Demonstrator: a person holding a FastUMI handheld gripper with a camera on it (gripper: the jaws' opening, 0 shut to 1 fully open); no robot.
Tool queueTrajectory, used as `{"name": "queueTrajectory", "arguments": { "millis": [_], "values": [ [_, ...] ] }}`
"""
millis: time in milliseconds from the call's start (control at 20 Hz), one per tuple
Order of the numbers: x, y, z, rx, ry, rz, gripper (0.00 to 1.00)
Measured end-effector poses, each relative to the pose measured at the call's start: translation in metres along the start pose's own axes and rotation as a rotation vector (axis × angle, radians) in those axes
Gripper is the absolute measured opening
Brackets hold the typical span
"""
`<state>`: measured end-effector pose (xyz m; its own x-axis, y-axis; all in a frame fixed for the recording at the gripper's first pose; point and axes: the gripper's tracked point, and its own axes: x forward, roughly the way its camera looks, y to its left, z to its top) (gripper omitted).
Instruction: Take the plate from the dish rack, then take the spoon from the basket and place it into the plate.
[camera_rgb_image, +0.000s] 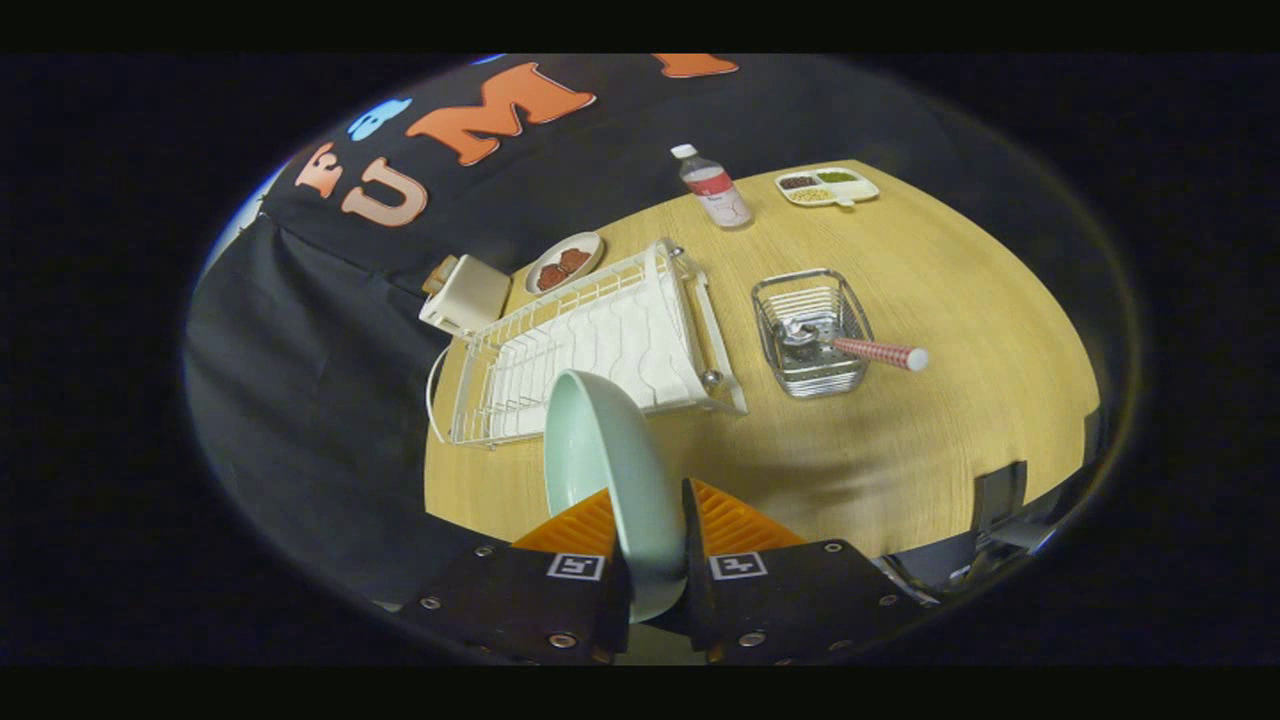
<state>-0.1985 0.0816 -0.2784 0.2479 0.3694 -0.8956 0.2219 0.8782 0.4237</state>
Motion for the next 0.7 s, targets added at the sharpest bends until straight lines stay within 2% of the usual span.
{"name": "queueTrajectory", "arguments": {
  "millis": [200, 700],
  "values": [
    [0.018, -0.022, -0.016, 0.014, 0.006, 0.033, 0.24],
    [0.068, -0.044, -0.046, 0.159, 0.014, 0.138, 0.24]
  ]
}}
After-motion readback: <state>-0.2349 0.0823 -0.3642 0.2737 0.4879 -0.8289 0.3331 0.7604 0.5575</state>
